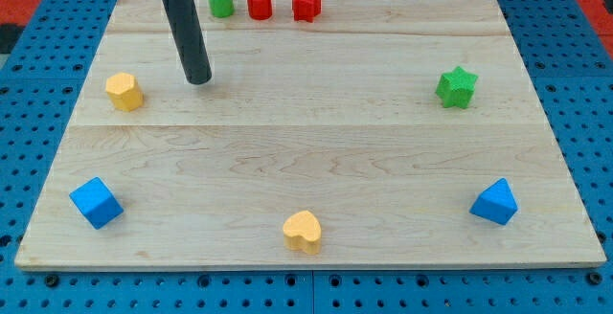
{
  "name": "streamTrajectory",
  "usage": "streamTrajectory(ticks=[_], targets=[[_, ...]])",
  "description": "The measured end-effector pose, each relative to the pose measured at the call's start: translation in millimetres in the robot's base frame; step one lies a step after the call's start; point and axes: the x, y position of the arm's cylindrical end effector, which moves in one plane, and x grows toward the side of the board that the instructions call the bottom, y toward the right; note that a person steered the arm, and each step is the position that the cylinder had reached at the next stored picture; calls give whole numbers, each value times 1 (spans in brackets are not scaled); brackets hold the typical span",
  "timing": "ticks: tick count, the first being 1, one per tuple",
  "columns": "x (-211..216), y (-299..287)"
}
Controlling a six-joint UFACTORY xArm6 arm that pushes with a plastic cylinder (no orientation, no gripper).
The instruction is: Move yellow hexagon to the top left
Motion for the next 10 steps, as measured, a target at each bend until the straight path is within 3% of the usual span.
streamTrajectory(ticks=[2, 3, 4, 6, 7, 8, 10], targets=[[23, 10], [55, -7], [57, -43], [30, -67], [50, -67], [41, -100], [-12, -104]])
